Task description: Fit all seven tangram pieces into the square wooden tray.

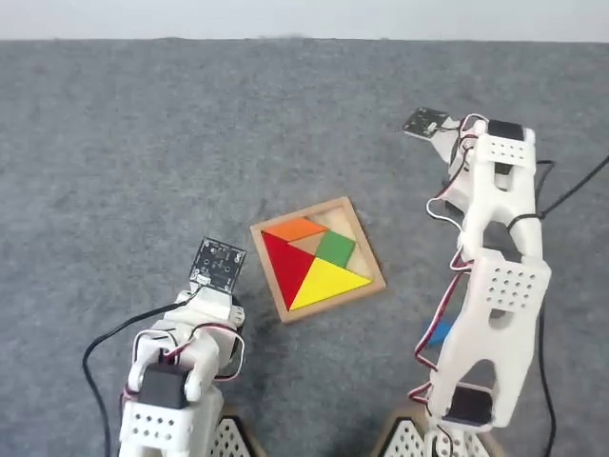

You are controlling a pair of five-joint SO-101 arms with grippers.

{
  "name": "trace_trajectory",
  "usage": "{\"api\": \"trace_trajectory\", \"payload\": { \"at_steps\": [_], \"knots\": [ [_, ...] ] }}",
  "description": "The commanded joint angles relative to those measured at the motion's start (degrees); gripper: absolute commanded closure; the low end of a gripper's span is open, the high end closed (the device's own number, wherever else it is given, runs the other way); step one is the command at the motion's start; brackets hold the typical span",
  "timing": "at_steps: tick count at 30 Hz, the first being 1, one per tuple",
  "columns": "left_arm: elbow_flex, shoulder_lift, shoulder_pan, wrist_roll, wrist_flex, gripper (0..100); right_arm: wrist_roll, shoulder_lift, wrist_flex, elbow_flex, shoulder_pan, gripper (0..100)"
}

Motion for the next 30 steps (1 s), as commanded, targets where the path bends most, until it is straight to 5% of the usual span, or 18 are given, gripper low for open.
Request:
{"api": "trace_trajectory", "payload": {
  "at_steps": [1, 13, 30],
  "knots": [
    [-0.66, -1.23, -0.26, 0.26, 0.26, 99, 0.35, 0.84, 2.59, -2.37, 1.98, 82.8],
    [-0.66, -1.23, -0.26, 0.26, 0.26, 99, -4.4, -2.59, 9.54, -2.55, 0.48, 84.3],
    [-0.66, -1.23, -0.26, 0.26, 0.26, 99, -28.84, -20.7, 22.46, 0.0, -11.74, 84.4]
  ]
}}
